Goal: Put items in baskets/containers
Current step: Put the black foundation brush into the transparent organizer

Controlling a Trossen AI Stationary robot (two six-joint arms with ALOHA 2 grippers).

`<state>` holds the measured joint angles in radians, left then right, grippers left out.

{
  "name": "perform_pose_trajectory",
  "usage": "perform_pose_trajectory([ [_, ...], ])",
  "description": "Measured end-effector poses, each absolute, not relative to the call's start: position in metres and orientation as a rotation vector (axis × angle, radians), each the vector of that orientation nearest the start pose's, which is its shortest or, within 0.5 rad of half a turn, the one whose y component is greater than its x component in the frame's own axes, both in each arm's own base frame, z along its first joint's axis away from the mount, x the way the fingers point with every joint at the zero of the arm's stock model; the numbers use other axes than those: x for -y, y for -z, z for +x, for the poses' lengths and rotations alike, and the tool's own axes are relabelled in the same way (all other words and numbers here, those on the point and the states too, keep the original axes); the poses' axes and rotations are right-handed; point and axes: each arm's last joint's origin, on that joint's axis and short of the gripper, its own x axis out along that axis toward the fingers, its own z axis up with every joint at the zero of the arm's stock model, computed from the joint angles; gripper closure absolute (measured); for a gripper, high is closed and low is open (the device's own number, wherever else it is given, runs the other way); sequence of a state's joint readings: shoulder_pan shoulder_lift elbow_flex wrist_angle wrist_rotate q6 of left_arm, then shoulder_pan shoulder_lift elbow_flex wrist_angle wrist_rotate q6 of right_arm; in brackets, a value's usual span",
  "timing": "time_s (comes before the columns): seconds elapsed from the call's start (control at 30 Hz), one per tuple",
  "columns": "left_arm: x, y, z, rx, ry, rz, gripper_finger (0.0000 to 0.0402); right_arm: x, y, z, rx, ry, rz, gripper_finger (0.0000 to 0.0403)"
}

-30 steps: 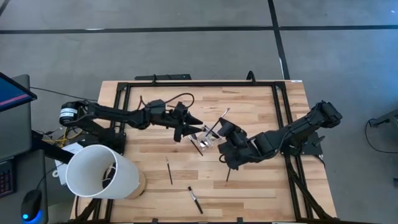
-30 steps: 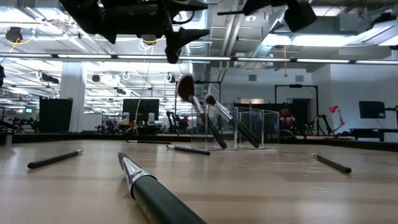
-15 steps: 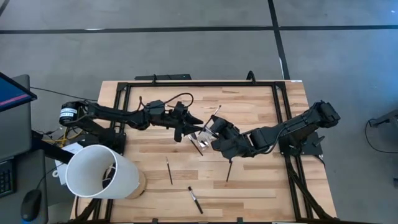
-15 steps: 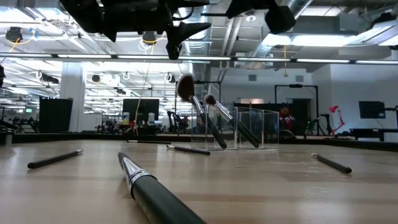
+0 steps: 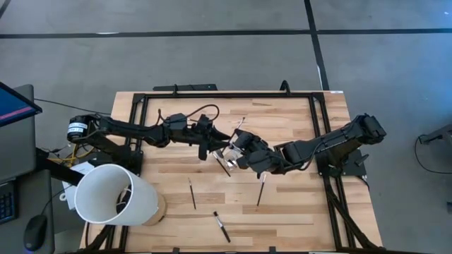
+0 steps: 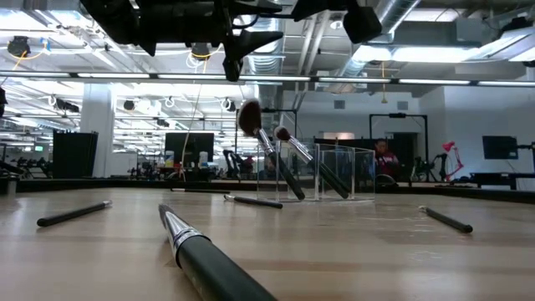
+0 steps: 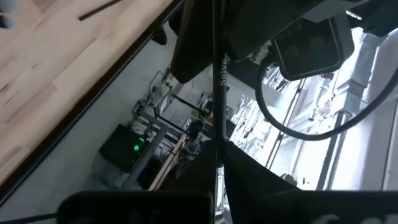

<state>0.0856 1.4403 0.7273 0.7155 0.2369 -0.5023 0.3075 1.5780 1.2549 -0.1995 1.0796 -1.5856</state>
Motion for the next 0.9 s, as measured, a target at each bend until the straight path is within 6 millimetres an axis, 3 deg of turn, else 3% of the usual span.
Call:
perform_pose_trajectory([
  [0.23, -0.020, -0.251, 0.306, -0.021, 0.125, -0.465, 0.0240, -0.077, -0.307, 0.338, -0.925, 0.252, -1.799, 0.0397],
  [0.33, -0.020, -0.251, 0.306, -0.017, 0.125, -0.432, 0.0279, -0.077, -0.307, 0.338, -0.925, 0.252, -1.798, 0.0396],
  [0.5, -0.021, -0.248, 0.305, -0.036, 0.117, -0.418, 0.0379, -0.078, -0.307, 0.338, -0.914, 0.249, -1.794, 0.0390],
  [0.67, -0.022, -0.248, 0.305, -0.030, 0.111, -0.395, 0.0384, -0.079, -0.308, 0.338, -0.903, 0.254, -1.781, 0.0385],
  [0.77, -0.024, -0.249, 0.305, -0.023, 0.102, -0.379, 0.0387, -0.080, -0.309, 0.338, -0.862, 0.303, -1.673, 0.0385],
  [0.9, -0.024, -0.251, 0.305, -0.007, 0.094, -0.361, 0.0387, -0.080, -0.317, 0.337, -0.710, 0.424, -1.339, 0.0382],
])
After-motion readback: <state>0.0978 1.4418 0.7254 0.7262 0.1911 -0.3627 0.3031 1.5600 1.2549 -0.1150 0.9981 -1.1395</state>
